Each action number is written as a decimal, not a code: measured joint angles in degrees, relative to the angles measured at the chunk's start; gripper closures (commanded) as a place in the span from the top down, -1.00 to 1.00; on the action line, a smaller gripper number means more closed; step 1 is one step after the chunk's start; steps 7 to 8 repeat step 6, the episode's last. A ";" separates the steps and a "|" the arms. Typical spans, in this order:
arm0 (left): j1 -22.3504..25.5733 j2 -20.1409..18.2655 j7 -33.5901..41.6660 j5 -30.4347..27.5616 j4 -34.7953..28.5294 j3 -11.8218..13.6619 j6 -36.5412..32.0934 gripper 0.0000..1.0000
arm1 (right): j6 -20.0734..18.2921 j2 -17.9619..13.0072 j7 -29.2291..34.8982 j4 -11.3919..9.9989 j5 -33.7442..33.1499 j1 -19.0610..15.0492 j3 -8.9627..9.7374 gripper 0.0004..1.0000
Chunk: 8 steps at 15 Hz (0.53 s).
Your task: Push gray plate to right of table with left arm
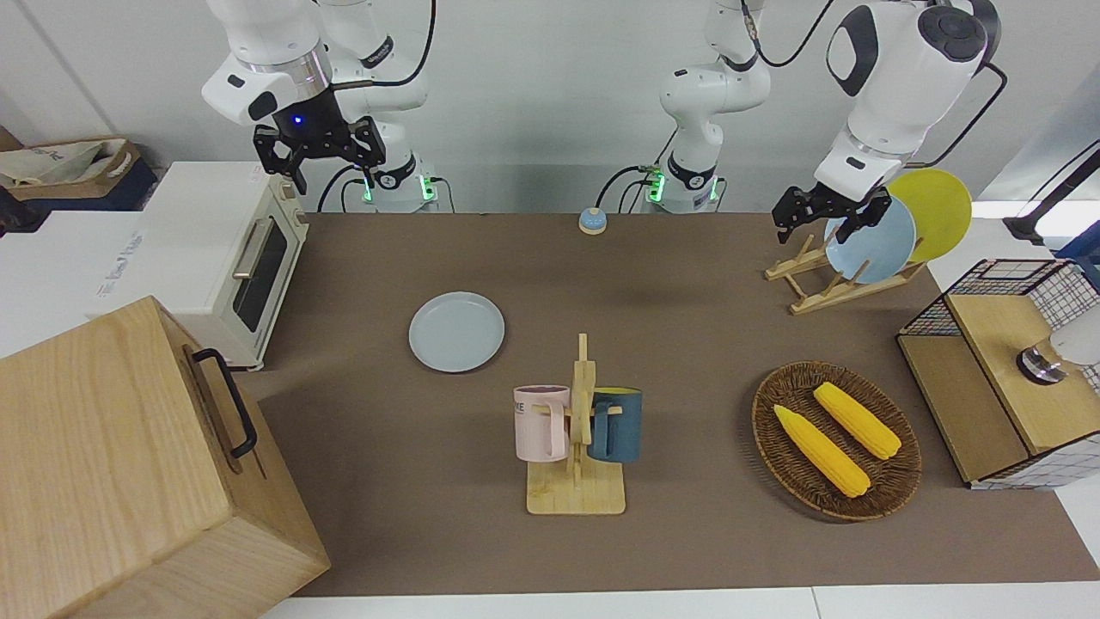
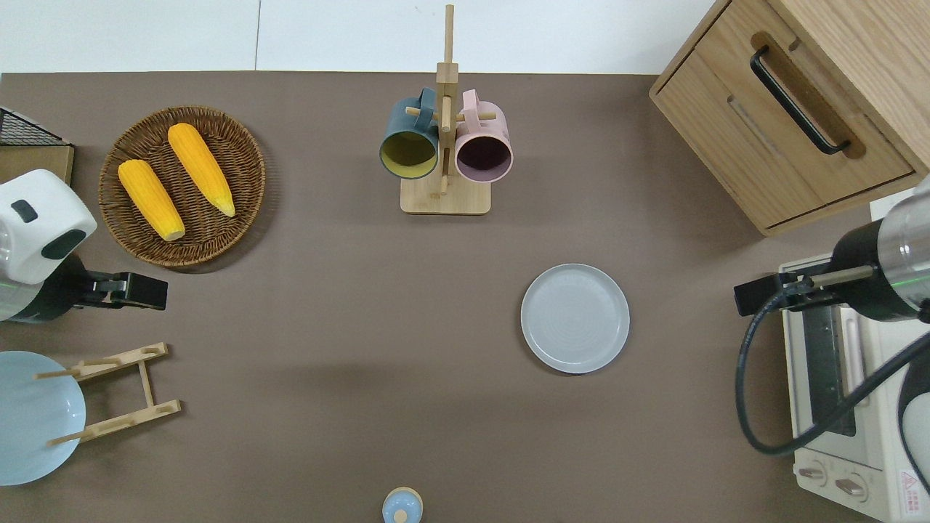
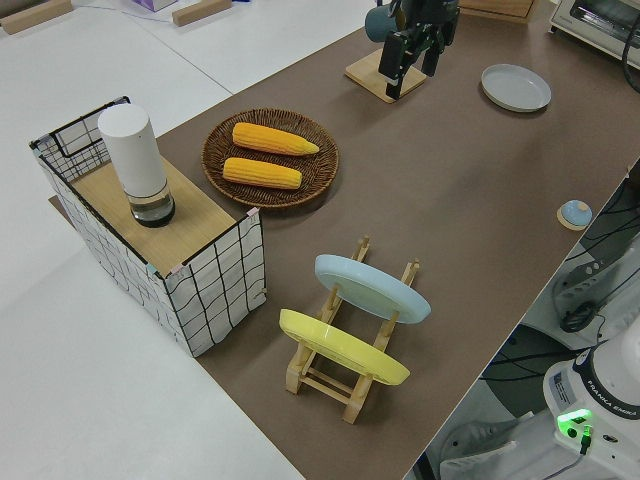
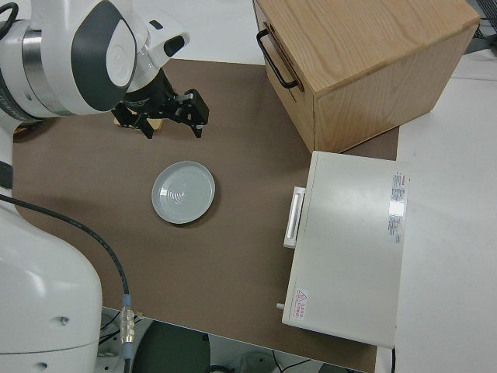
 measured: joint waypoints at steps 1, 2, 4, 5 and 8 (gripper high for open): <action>0.00 -0.38 0.08 -0.28 -0.35 0.01 0.32 1.00 | 0.00 0.00 0.00 0.00 0.00 0.00 0.00 0.97; 0.01 -0.60 0.12 -0.47 -0.52 0.01 0.48 1.00 | 0.00 0.00 0.00 0.00 0.00 0.00 0.00 0.97; 0.04 -0.78 0.15 -0.62 -0.68 0.05 0.57 1.00 | 0.00 0.00 0.00 0.00 0.00 0.00 0.00 0.97; 0.07 -0.79 0.16 -0.63 -0.73 0.07 0.57 1.00 | 0.00 0.00 0.00 0.00 0.00 0.00 0.00 0.97; 0.09 -0.79 0.16 -0.64 -0.77 0.11 0.57 1.00 | 0.00 0.00 0.00 0.00 0.00 0.00 0.00 0.97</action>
